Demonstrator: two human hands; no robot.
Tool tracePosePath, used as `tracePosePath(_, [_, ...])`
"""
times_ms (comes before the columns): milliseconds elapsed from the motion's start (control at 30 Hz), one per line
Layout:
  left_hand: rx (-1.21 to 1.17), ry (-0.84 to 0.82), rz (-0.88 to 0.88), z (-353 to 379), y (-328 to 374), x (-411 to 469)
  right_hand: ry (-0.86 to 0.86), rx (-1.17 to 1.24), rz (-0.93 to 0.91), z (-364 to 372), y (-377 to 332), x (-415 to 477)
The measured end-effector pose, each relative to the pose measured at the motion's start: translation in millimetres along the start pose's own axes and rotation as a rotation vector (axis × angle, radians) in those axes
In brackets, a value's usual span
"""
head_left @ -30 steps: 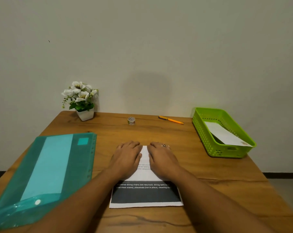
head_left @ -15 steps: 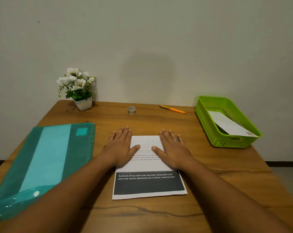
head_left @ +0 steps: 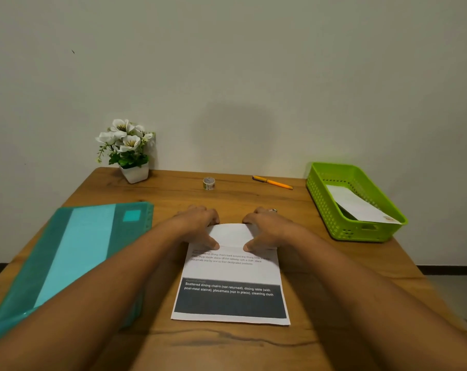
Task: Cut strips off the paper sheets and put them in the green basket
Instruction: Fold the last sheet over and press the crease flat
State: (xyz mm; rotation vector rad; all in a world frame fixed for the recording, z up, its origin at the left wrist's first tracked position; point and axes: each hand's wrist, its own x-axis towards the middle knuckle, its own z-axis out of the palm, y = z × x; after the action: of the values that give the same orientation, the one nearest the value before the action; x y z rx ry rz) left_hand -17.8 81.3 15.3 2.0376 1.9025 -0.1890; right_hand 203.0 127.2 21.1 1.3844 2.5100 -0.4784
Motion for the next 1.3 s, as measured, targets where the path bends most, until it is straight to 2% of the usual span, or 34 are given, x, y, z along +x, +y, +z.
tracePosePath(167, [-0.009, -0.006, -0.004, -3.9, 4.5, -0.9, 0.045, -0.051, -0.011, -1.7, -4.8, 0.1])
tracePosePath(267, [-0.03, 0.098, 0.02, -0.9, 11.3, -5.4, 0.161, -0.102, -0.067, 2.9, -12.2, 0.1])
tracePosePath(433, [0.084, 0.316, 0.082, 15.0, 24.5, -8.3, 0.326, -0.139, -0.133, 12.6, -29.9, 1.3])
tracePosePath(833, [0.015, 0.367, 0.013, 16.5, -21.0, -32.3, 0.304, -0.151, 0.002, 10.0, 29.9, -32.4])
tracePosePath(1100, [-0.035, 0.618, 0.064, 12.2, 3.9, -26.5, 0.515, -0.131, -0.02, 4.3, 11.1, -29.3])
tracePosePath(1300, [-0.058, 0.669, 0.102, 16.3, 12.1, -23.5, 0.572, -0.124, -0.068, 8.9, 7.9, -30.1])
